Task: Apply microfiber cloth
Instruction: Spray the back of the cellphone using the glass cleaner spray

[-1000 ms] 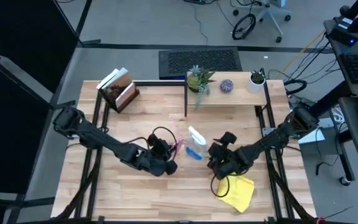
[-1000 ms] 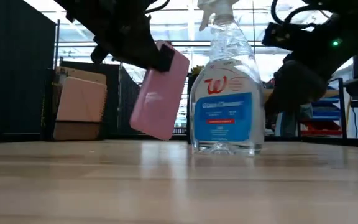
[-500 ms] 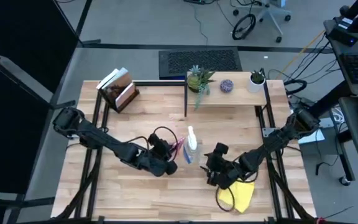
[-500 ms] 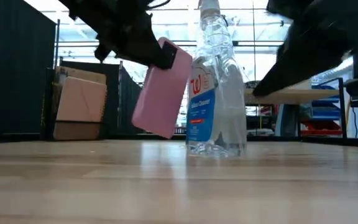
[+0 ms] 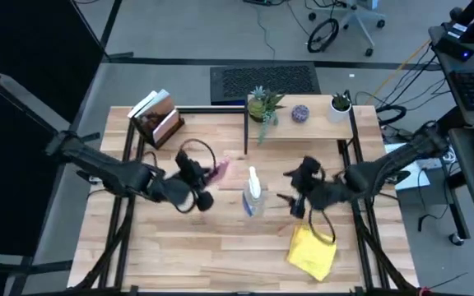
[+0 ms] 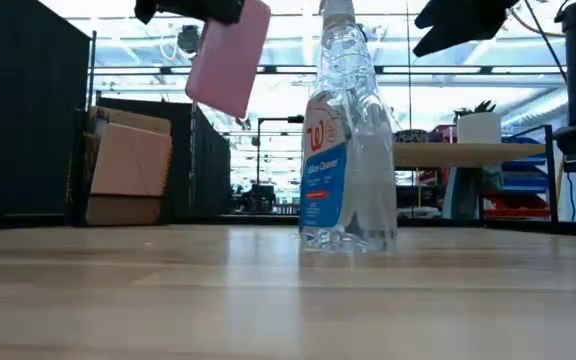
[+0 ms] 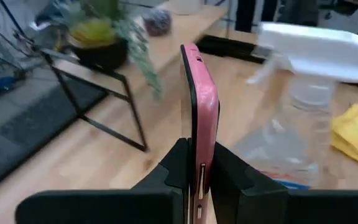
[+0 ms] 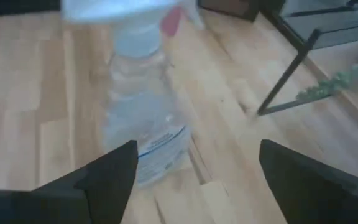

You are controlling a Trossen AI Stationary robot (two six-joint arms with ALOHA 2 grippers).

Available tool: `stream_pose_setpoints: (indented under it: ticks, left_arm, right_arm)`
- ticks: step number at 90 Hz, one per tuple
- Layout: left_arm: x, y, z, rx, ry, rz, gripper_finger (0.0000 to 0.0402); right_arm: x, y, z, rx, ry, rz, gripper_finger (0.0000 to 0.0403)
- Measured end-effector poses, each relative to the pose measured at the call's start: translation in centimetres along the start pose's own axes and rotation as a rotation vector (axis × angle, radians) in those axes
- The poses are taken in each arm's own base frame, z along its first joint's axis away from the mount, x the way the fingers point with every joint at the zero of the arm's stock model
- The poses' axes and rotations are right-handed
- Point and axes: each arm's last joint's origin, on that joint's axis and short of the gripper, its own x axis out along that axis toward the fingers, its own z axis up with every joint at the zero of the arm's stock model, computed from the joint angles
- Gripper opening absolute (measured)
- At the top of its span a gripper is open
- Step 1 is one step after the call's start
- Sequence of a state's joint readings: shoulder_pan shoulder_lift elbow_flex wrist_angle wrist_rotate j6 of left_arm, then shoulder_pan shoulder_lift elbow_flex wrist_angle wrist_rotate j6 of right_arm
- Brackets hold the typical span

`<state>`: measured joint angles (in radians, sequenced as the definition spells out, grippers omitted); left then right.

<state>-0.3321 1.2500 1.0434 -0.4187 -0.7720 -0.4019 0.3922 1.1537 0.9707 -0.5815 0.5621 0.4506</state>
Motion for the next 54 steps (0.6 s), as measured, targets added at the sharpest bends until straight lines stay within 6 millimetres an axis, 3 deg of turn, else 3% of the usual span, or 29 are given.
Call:
stream_pose_setpoints:
  ticks: [17,34,54]
  left_arm:
    - [-0.1,1.7,1.0,0.044,-0.024,0.030,0.0019]
    - [0.4,2.2,1.1,0.104,-0.001,0.007,0.0019]
    - [1.1,3.1,0.9,0.114,0.046,0.006,0.0019]
  right_arm:
    - [-0.5,-2.4,1.1,0.000,-0.049,-0.041,0.0320]
    - [-0.4,-2.9,1.7,0.071,-0.089,-0.053,0.0322]
    - [0.2,-4.3,1.8,0.203,-0.077,-0.127,0.0355]
